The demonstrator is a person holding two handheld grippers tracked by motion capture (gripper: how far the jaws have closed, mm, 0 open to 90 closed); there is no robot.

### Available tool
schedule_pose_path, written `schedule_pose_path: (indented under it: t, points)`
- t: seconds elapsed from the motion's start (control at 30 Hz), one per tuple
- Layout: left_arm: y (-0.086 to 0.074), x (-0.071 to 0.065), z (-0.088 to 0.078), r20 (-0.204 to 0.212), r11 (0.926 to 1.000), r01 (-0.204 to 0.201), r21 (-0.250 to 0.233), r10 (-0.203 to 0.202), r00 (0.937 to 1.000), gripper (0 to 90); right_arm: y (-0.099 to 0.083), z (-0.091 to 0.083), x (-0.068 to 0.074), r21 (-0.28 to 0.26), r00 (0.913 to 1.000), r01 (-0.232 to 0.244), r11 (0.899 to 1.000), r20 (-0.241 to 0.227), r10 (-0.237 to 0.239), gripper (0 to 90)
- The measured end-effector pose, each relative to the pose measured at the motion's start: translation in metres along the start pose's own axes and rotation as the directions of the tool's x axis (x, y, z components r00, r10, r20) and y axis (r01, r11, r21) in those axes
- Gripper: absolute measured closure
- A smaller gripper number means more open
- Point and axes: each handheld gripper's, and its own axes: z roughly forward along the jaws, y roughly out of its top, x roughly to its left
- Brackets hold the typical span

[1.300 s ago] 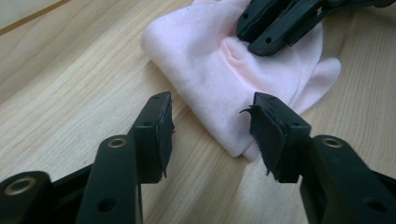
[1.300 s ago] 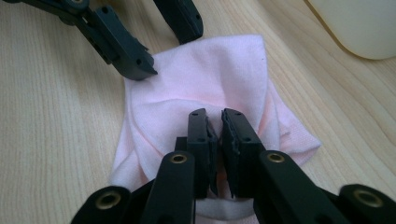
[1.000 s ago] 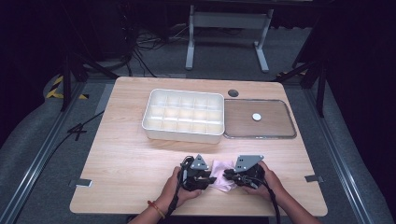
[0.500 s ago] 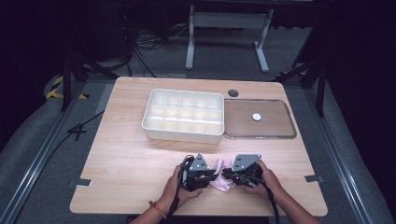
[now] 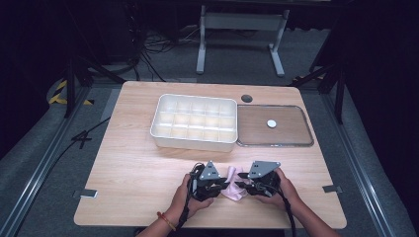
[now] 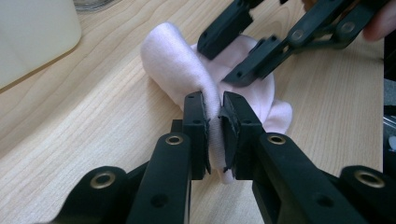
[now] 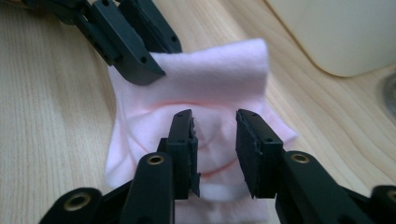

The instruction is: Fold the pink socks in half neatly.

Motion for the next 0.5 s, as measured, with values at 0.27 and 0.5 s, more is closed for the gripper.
schedule_pose_path:
  t: [0.27, 0.5]
  points:
    - [0.001, 0.001, -0.001, -0.004, 1.0000, 0.002, -0.004, -0.002, 1.0000, 79.4, -0.007, 0.000, -0.009, 0.052, 0.9975, -0.067, 0.996, 0.026, 0.066, 52.5]
    - [0.005, -0.001, 0.000, 0.002, 0.9997, 0.000, -0.022, 0.000, 1.0000, 79.0, -0.008, 0.004, -0.011, 0.044, 0.9964, -0.085, 0.995, -0.001, 0.085, 60.1]
